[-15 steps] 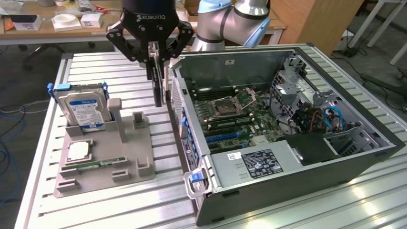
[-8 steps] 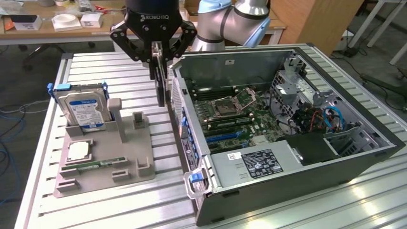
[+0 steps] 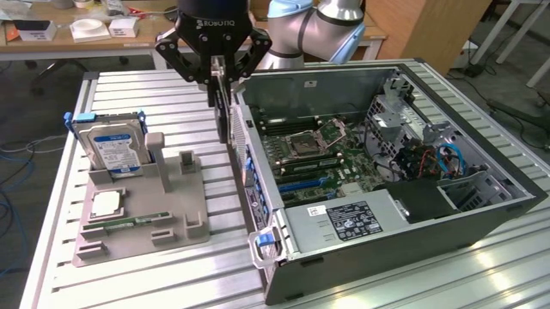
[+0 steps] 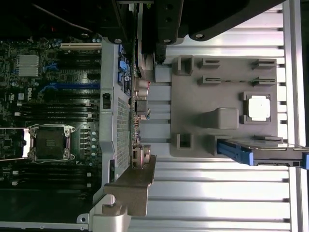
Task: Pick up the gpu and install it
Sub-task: 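Pick up the gpu and move the gpu toward the slot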
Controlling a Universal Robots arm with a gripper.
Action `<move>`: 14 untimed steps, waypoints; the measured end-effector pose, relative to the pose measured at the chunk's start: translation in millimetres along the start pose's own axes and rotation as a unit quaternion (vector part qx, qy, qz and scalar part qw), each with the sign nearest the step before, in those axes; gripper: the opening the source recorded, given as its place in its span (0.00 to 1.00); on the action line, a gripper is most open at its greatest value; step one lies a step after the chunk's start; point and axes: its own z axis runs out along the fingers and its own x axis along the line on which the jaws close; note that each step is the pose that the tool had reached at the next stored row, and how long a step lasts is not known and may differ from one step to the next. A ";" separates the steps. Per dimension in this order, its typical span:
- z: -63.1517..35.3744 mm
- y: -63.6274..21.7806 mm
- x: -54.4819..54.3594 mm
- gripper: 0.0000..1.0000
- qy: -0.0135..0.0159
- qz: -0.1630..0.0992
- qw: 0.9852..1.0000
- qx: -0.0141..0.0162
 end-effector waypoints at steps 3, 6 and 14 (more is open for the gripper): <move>0.0 0.0 -2.3 0.27 0.000 0.000 1.000 0.000; 0.1 0.1 -4.6 0.27 0.000 0.000 1.000 0.000; 0.2 0.2 -11.0 0.27 0.000 -0.001 1.000 0.000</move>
